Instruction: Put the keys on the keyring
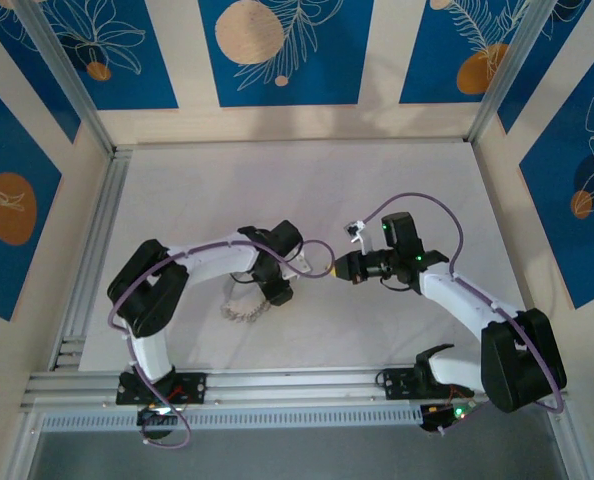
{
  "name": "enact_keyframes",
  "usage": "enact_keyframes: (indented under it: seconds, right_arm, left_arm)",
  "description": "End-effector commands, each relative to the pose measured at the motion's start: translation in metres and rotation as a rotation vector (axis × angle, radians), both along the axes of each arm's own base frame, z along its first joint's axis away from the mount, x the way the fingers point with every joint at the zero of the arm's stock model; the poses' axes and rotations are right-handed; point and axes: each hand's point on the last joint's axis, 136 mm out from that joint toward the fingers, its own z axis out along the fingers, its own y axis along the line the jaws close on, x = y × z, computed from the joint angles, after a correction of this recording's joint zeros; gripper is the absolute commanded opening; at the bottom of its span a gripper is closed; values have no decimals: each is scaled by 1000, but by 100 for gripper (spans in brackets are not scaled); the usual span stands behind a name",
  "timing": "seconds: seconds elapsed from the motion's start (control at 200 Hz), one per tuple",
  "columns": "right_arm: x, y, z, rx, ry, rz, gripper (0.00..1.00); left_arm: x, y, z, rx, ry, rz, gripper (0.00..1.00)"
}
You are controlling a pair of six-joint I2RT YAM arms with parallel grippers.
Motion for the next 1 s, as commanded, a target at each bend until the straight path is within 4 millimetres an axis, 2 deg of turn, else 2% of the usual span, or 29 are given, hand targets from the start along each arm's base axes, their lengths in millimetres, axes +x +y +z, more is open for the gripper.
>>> enact_keyframes:
  seconds: [0.0, 0.175, 0.235, 0.365, 0.545, 0.8, 0.995]
  right_arm:
    - [-4, 0, 6, 35, -12, 15, 0]
    - [-4, -2, 8, 41, -16, 13, 0]
    - [-4, -3, 9, 45, -19, 12, 0]
    - [-4, -4, 7, 50, -18, 9, 0]
    - [-2, -5, 5, 58, -14, 5, 0]
    - [0, -9, 6, 65, -16, -4, 0]
    - [1, -9, 6, 75, -14, -4, 0]
  left_arm:
    - [6, -6, 1, 10, -30, -23, 41]
    - [2, -25, 21, -128, 68, 14, 16]
    - [3, -28, 28, -174, 97, 33, 13]
    - [2, -21, 30, -168, 121, 43, 16]
    - [0, -7, 17, -92, 113, 10, 30]
    - [-12, -3, 4, -62, 128, -40, 36]
    - [-5, 2, -8, -6, 96, -51, 40]
